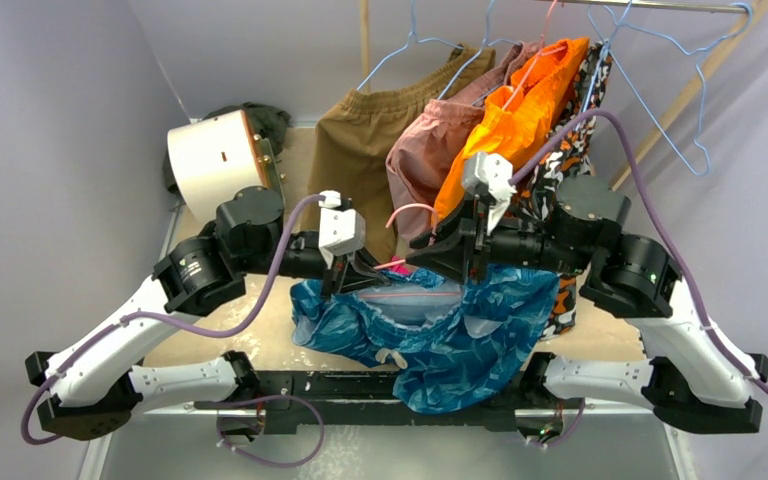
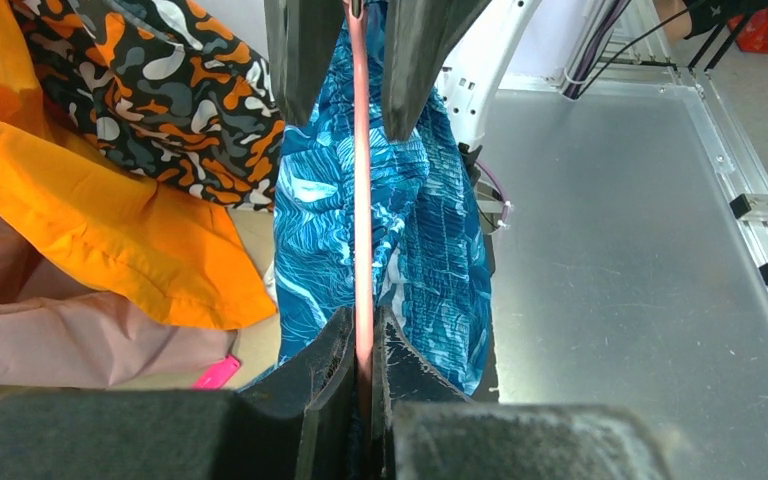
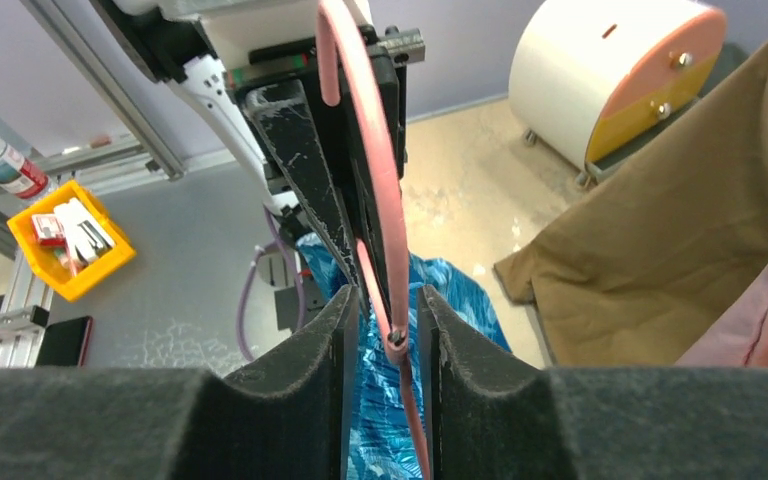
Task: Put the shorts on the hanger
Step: Hang the shorts on the hanger.
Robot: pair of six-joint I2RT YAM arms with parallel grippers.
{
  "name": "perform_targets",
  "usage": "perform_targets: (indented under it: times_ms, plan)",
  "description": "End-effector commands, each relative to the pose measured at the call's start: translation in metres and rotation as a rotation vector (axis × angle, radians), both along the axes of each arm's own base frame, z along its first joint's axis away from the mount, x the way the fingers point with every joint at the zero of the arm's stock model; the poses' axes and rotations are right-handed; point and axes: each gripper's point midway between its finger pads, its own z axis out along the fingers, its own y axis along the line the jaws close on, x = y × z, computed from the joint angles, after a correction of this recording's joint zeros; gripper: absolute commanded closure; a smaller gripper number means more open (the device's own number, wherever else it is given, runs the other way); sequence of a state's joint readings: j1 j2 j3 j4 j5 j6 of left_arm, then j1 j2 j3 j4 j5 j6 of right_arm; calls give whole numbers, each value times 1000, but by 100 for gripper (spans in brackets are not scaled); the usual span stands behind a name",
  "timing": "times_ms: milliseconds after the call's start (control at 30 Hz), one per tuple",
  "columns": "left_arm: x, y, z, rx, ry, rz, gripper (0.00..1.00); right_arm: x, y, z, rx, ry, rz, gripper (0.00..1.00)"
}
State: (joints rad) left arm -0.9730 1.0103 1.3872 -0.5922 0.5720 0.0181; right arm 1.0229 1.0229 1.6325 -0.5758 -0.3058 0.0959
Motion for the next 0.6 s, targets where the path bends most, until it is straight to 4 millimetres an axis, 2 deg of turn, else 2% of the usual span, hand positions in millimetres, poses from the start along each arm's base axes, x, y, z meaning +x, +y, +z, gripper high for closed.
perform_targets:
  times_ms: [0,133,433,500,567]
  plan:
    - [1,-5,23,-83,-37,-11,100,1,-6,5,-28,-21,-19,74]
    - [1,-5,24,-88,-40,-7,100,0,-6,3,-39,-17,-14,86]
    - [2,-6,22,-83,-37,-7,100,-7,-11,-1,-61,-18,17,65]
    - [2,-6,21,-82,-36,-8,100,-9,-11,-2,-61,-19,27,65]
    - [2,-7,21,-82,-36,-10,100,-11,-10,-4,-65,-13,43,74]
